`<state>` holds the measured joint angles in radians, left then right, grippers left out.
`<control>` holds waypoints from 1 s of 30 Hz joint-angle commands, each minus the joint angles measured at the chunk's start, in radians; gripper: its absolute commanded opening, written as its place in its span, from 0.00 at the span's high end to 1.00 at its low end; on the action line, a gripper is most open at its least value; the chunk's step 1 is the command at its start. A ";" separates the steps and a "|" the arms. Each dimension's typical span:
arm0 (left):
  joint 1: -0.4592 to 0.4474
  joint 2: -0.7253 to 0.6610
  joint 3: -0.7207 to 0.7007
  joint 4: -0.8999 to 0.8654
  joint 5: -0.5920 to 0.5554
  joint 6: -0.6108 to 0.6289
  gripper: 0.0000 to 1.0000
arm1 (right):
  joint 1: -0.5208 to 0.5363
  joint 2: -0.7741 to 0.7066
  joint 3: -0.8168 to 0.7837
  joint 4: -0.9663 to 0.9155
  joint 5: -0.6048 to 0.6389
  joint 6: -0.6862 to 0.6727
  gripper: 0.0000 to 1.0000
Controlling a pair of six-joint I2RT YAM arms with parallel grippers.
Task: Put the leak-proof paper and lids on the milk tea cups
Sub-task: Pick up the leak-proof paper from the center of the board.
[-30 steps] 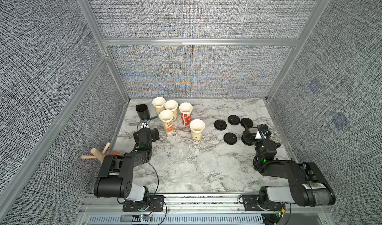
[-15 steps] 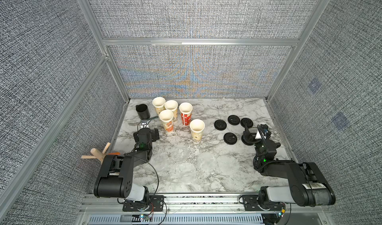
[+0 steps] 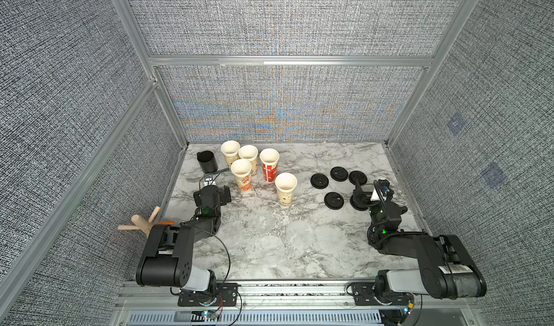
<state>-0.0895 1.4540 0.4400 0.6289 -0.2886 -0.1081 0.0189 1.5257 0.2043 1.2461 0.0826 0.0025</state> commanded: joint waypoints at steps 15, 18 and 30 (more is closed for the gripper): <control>-0.008 -0.548 0.359 -1.039 -0.024 -0.371 0.00 | 0.063 -0.349 0.511 -1.418 0.206 0.371 0.08; -0.008 -0.522 0.476 -1.251 0.157 -0.421 0.00 | 0.099 -0.391 0.536 -1.592 0.124 0.422 0.11; -0.083 -0.493 0.610 -1.557 0.531 -0.352 0.00 | 0.519 -0.303 0.415 -1.729 0.019 0.695 0.16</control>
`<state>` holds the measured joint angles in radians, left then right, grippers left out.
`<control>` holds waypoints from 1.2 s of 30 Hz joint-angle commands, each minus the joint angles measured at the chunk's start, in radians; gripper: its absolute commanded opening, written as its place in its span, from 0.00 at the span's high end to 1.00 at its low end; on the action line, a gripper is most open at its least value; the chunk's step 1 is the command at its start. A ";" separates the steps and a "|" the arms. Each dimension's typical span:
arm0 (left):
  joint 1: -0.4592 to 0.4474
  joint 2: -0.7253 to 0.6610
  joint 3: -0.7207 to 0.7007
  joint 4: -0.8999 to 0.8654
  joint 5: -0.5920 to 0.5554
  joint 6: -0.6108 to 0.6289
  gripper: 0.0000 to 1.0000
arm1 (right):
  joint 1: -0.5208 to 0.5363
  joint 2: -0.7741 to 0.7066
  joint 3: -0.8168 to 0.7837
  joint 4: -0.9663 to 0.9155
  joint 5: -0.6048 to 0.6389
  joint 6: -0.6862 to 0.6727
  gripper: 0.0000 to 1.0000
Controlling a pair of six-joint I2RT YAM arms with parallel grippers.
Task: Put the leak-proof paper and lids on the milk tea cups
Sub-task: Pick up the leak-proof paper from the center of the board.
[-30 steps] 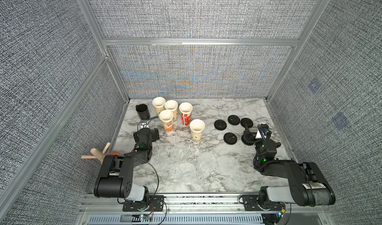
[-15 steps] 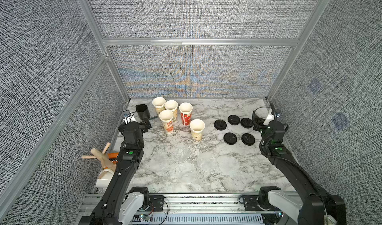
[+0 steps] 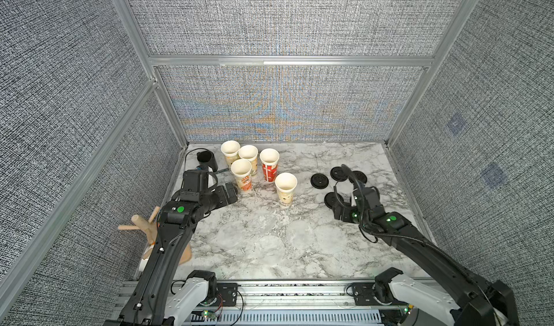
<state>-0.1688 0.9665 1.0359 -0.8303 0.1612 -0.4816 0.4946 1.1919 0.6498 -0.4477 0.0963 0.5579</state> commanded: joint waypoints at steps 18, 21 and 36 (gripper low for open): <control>-0.189 -0.054 0.003 -0.274 0.129 0.052 0.05 | 0.177 0.165 -0.098 -0.158 0.086 0.402 0.24; -0.216 -0.036 -0.013 -0.273 0.115 0.053 0.07 | 0.159 0.189 -0.101 -0.120 0.086 0.394 0.25; -0.344 -0.055 -0.061 -0.265 0.067 0.023 0.09 | 0.160 0.302 -0.044 -0.144 0.068 0.391 0.43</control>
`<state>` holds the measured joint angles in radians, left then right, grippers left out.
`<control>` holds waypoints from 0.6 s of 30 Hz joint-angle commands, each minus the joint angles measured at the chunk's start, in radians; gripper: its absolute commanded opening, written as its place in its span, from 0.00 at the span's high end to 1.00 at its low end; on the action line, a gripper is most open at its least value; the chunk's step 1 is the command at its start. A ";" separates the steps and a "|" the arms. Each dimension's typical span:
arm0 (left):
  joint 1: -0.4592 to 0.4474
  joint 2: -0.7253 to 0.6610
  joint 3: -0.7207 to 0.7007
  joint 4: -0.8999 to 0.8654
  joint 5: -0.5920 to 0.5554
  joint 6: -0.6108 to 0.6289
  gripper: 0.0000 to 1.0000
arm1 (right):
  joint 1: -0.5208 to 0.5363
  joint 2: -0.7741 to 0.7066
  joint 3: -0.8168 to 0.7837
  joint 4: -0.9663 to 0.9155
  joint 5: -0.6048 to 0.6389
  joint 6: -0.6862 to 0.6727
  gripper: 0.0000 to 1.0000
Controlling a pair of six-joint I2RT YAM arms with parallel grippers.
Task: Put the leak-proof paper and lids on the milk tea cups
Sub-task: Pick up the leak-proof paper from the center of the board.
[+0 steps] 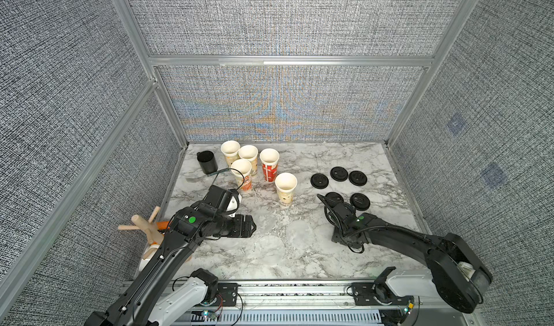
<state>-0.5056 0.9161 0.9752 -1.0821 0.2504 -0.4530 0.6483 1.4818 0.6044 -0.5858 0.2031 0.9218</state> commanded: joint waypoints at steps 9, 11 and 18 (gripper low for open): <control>-0.026 0.005 0.010 -0.019 -0.010 0.019 0.09 | 0.043 0.084 0.025 0.003 -0.074 0.086 0.52; -0.030 0.010 0.017 -0.022 -0.007 0.028 0.10 | 0.044 0.093 0.011 0.034 -0.098 0.088 0.55; -0.036 0.009 0.019 -0.025 -0.009 0.040 0.10 | 0.044 0.092 -0.029 0.071 -0.129 0.088 0.69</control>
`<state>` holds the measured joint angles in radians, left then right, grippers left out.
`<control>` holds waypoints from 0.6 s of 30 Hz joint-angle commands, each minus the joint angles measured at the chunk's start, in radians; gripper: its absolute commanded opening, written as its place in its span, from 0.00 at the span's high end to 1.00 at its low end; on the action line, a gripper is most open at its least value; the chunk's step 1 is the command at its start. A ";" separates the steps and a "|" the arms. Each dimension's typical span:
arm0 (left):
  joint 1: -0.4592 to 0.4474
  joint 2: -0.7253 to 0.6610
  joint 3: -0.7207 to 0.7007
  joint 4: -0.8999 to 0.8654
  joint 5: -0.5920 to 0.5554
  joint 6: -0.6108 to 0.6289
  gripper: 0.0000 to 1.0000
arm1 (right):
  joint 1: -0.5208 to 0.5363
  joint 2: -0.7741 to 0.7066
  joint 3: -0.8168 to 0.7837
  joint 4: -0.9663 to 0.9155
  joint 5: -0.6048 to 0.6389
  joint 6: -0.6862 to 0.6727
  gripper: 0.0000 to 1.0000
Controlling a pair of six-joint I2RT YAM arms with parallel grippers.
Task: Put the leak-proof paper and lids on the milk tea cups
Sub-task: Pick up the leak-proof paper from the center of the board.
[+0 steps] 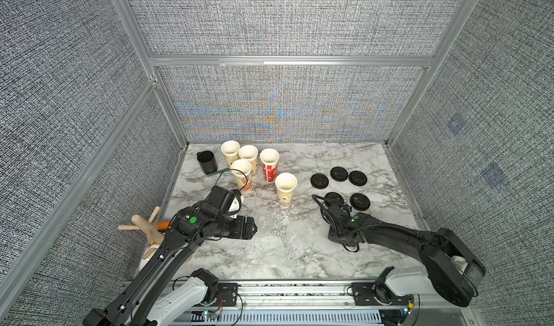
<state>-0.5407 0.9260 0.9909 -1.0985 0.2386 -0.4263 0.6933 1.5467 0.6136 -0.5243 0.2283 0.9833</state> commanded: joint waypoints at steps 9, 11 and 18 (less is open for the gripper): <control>-0.004 -0.012 -0.005 -0.006 -0.008 0.008 0.10 | -0.003 -0.001 -0.002 -0.041 -0.114 0.006 0.90; -0.004 -0.013 -0.002 -0.004 -0.014 0.005 0.10 | -0.008 -0.022 0.034 -0.073 -0.085 -0.035 0.95; -0.004 -0.010 0.038 0.003 -0.038 0.004 0.09 | -0.018 -0.143 0.267 -0.276 0.019 -0.138 0.95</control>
<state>-0.5434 0.9150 1.0126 -1.1007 0.2161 -0.4232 0.6750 1.4380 0.8085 -0.6918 0.1959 0.9039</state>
